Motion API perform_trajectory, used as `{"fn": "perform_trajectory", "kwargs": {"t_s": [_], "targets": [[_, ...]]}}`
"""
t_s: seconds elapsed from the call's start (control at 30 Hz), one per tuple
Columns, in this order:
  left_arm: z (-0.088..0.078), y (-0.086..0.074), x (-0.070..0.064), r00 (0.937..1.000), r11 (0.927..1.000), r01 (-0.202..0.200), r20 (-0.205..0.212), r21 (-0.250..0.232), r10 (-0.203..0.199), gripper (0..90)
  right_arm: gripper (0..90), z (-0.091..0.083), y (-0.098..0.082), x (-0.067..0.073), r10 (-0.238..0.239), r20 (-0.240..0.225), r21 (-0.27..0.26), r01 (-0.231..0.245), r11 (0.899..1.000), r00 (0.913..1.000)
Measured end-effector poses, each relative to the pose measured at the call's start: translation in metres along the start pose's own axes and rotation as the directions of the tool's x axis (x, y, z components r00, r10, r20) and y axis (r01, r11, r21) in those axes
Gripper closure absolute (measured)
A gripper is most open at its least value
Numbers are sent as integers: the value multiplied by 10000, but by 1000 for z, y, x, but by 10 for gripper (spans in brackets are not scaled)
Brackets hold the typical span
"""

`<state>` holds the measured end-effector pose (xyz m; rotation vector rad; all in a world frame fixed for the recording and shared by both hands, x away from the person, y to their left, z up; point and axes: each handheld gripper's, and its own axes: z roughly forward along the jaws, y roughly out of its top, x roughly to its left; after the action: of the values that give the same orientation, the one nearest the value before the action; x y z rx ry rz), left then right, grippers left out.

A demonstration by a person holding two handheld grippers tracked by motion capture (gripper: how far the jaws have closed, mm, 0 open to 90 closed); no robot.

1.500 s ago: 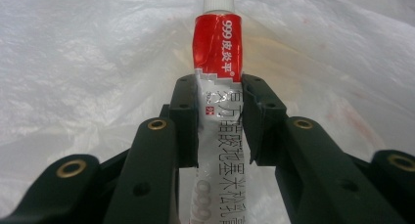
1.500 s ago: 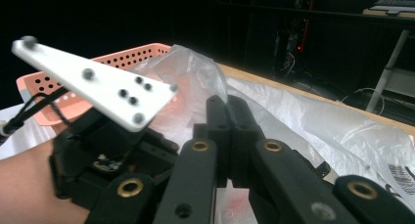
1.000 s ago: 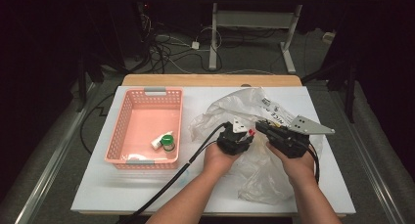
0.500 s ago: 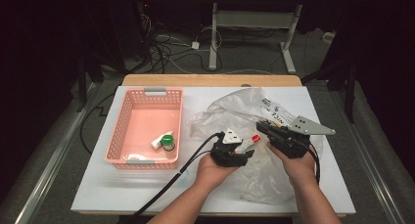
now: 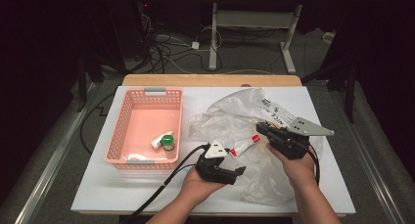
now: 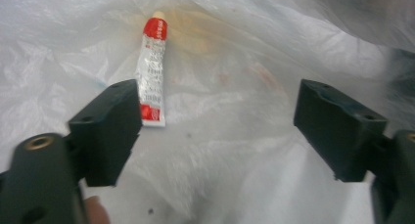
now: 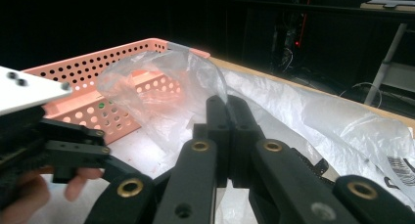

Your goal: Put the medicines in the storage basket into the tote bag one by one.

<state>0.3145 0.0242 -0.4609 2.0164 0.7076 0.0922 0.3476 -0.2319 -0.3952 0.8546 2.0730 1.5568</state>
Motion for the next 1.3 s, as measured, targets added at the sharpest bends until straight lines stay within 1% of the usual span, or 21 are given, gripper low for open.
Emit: {"fn": "perform_trajectory", "kwargs": {"t_s": [0.03, 0.1, 0.2, 0.23, 0.37, 0.4, 0.5, 0.57, 0.67, 0.8, 0.87, 1.07, 1.23, 1.3], "targets": [[-4, -1, -1, 10000, 10000, -32, 36, -27, 33, 142, 900, 0, 0, 0, 7, 5, -6, -7, 10000, 10000], [-12, -4, -4, 9999, 9998, -115, 42, -145, 116, 139, 900, -1, 0, 0, 4, 23, -6, -4, 10000, 10000], [-24, -4, -6, 10000, 9999, -68, 16, -146, 68, 27, 900, -1, 0, 0, 1, 36, -1, -1, 10000, 10000], [-29, -3, -6, 10000, 9999, -20, -70, -167, 18, 0, 900, 0, 0, 0, 0, 41, 9, 0, 10000, 10000], [-51, -3, -4, 9996, 9990, 21, -280, -450, -34, 0, 900, 0, -1, 0, -33, 40, 34, 33, 10000, 10000], [-56, -4, -2, 9995, 9988, 49, -318, -486, -65, 0, 900, 0, -1, 0, -30, 46, 52, 30, 10000, 10000], [-70, -6, 3, 9980, 9989, 86, -616, -471, -115, 0, 900, 0, -1, 1, -50, 54, 58, 49, 10000, 10000], [-78, -9, 8, 9961, 9990, 142, -860, -427, -178, 0, 900, 0, -1, 1, -50, 55, 64, 50, 10000, 10000], [-89, -15, 18, 9937, 9983, 388, -1037, -431, -431, 0, 900, 0, -1, 1, -35, 75, 91, 34, 10000, 10000], [-103, -22, 29, 9905, 9961, 602, -1198, -640, -676, 0, 900, 0, -1, 2, -21, 84, 108, 20, 9999, 10000], [-108, -25, 33, 9875, 9961, 628, -1410, -623, -710, 0, 900, 0, -1, 2, -10, 82, 114, 9, 9999, 10000], [-119, -30, 45, 9788, 9938, 842, -1810, -722, -961, 0, 900, -1, -1, 2, -52, 42, 108, 52, 9999, 10000], [-127, -33, 54, 9701, 9927, 950, -2169, -742, -1091, 0, 900, -1, -1, 2, -17, 52, 86, 16, 10000, 10000], [-131, -34, 59, 9657, 9912, 1051, -2297, -806, -1211, 0, 900, -1, -1, 1, 1, 58, 95, -1, 10000, 10000]]}}
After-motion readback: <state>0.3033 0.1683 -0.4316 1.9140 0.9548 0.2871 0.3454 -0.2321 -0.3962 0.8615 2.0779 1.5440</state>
